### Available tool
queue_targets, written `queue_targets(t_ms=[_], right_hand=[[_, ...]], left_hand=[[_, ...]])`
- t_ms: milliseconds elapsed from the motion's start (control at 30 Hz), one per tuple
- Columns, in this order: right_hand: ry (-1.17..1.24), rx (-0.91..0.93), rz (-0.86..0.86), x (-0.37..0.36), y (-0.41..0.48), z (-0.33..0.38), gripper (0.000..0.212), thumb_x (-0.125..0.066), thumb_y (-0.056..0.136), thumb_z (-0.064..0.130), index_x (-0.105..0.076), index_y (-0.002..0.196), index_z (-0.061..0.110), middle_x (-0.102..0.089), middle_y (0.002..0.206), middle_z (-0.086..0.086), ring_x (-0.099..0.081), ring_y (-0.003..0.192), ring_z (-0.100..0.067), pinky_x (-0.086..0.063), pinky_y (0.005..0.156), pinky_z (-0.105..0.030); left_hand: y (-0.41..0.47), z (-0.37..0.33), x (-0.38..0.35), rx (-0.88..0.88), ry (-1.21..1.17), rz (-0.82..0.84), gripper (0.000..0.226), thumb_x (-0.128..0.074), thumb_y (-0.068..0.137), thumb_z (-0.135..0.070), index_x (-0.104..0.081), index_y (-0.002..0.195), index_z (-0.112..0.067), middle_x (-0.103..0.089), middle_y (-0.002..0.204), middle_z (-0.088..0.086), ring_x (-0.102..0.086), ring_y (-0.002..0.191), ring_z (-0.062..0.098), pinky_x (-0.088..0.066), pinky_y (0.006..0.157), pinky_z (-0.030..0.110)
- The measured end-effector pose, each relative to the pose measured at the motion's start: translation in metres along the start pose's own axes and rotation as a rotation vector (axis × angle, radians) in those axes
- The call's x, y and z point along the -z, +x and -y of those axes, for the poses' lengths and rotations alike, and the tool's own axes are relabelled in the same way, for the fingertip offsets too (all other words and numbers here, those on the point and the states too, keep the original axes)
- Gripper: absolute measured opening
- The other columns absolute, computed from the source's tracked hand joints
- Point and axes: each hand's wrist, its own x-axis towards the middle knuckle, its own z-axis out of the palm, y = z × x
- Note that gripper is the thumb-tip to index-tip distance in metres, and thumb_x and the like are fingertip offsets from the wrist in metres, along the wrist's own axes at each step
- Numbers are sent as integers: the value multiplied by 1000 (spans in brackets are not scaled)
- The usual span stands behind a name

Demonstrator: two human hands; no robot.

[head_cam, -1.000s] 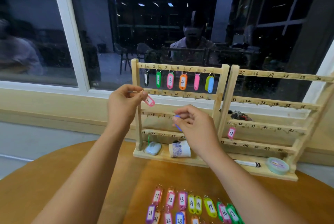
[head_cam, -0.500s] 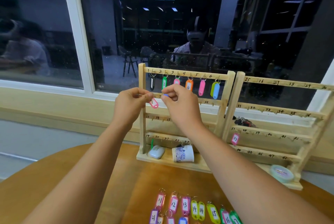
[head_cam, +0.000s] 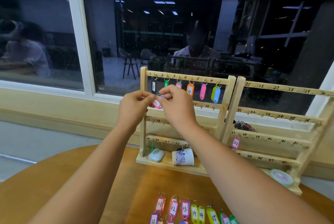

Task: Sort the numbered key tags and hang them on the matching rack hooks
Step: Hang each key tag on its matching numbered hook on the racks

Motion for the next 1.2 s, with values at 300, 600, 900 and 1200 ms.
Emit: queue_targets(t_ms=[300, 600, 900, 1200], right_hand=[[-101, -35, 6, -7, 9, 2, 10, -73, 97, 17, -74, 105, 22, -73, 86, 12, -70, 86, -14, -60, 80, -37], [-312, 7, 28, -21, 5, 9, 16, -66, 99, 16, -68, 109, 28, -72, 95, 1, -66, 88, -26, -53, 65, -34], [-494, 138, 132, -14, -12, 10, 20, -62, 99, 9, -60, 117, 18, -68, 90, -7, -65, 81, -32, -58, 65, -42], [-265, -48, 104, 53, -80, -42, 17, -61, 103, 25, -70, 116, 32, -68, 101, 18, -65, 87, -7, -57, 74, -31]], left_hand=[[-6, 9, -1, 46, -45, -22, 7, -76, 99, -27, -82, 96, -26, -80, 80, 0, -69, 71, 8, -59, 68, 31], [-26, 29, -5, 183, -25, 0, 8, -81, 93, -23, -77, 96, -18, -80, 80, 3, -73, 68, 16, -61, 75, 38], [-77, 41, -21, 313, -78, 165, 5, -77, 96, -16, -77, 98, -12, -81, 85, 5, -72, 72, 13, -56, 70, 27], [-107, 43, -34, 298, -24, 274, 6, -75, 99, -22, -79, 99, -18, -81, 88, 0, -74, 77, 15, -57, 68, 18]])
